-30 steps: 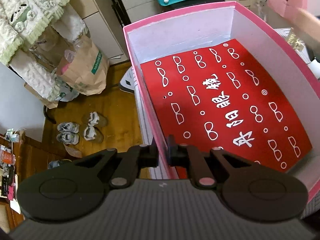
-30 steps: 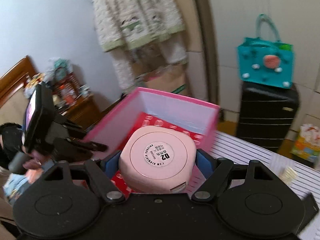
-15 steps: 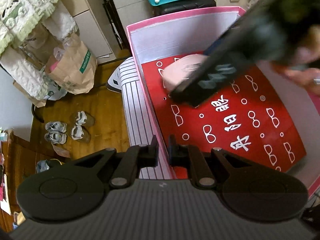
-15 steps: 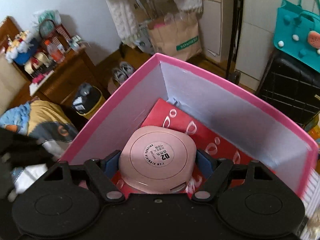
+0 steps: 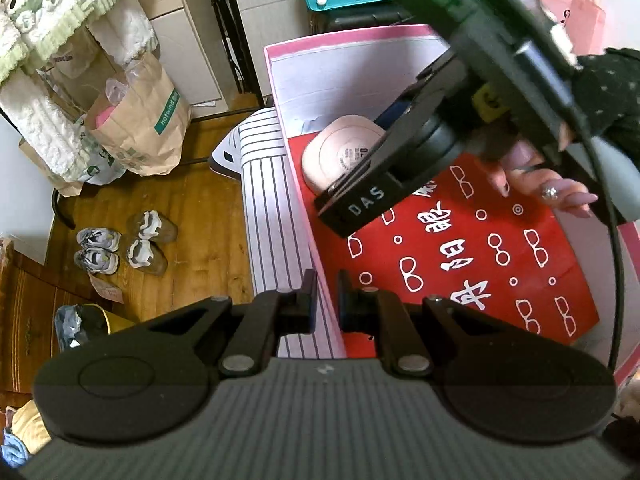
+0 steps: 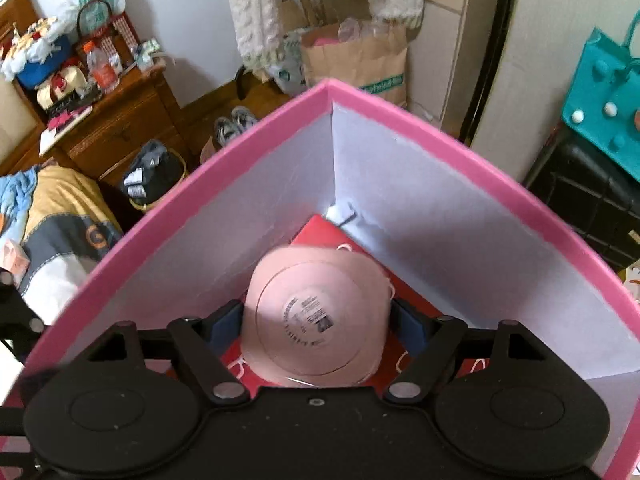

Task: Organize rigid objects
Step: 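Carry the pink case into the pink box and open the right tool, then move the right tool back over the white ZDX Wi-Fi router, then close the right tool on the white ZDX router and lift it, then lower the router into the box beside the pink case, open right tool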

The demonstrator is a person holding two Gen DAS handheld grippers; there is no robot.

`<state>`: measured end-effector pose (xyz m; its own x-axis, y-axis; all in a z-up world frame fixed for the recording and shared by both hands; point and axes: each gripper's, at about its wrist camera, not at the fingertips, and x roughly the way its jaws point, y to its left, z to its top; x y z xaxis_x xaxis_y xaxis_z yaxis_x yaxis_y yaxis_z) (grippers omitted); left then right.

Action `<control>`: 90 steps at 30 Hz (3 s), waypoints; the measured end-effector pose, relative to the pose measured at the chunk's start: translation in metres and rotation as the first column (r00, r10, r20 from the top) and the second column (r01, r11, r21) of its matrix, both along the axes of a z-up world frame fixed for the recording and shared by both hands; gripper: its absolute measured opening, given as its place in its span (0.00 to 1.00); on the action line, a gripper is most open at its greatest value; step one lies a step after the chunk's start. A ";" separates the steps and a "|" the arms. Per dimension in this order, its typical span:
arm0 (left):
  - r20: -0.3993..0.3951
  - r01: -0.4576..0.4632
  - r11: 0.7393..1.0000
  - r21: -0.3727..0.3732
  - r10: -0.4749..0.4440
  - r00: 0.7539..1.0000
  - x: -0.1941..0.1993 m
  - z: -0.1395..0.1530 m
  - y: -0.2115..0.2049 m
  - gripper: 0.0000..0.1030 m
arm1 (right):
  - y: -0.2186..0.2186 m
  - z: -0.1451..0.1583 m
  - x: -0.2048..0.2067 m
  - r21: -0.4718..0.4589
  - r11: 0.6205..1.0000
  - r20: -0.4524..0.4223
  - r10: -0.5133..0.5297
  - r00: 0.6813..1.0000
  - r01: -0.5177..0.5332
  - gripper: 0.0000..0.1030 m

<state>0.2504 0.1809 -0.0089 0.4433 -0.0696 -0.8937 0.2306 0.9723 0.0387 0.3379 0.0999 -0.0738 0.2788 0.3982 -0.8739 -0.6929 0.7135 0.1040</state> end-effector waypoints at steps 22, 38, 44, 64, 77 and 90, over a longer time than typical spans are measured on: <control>-0.022 -0.070 0.995 -0.077 0.068 0.997 0.001 -0.001 0.012 0.10 | -0.217 0.092 -0.170 0.225 0.951 0.242 -0.267 0.933 0.213 0.88; -0.083 -0.169 0.985 -0.028 0.166 0.983 0.014 0.007 0.000 0.10 | -0.282 0.010 -0.215 0.143 0.933 0.165 -0.352 0.921 0.330 0.88; -0.051 -0.143 0.989 0.029 0.144 0.988 0.012 0.008 -0.008 0.10 | -0.299 -0.012 -0.207 0.152 0.904 0.058 -0.412 0.909 0.400 0.85; -0.032 -0.192 0.981 0.020 0.193 0.981 0.012 0.013 -0.008 0.10 | -0.304 -0.039 -0.188 0.204 0.900 -0.054 -0.383 0.922 0.385 0.67; -0.027 -0.177 0.984 0.017 0.178 0.984 0.011 0.012 -0.008 0.10 | -0.285 0.030 -0.183 0.273 0.914 0.093 -0.337 0.937 0.301 0.63; -0.030 -0.176 0.984 0.002 0.176 0.984 0.010 0.016 -0.004 0.10 | -0.176 0.111 -0.145 0.223 0.975 0.306 -0.050 0.951 -0.021 0.63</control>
<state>0.2605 0.1768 0.0067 0.4215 0.0063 -0.9068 0.0569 0.9978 0.0334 0.1928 -0.0756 0.0374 0.5273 0.5653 -0.6344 -0.7059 0.7069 0.0433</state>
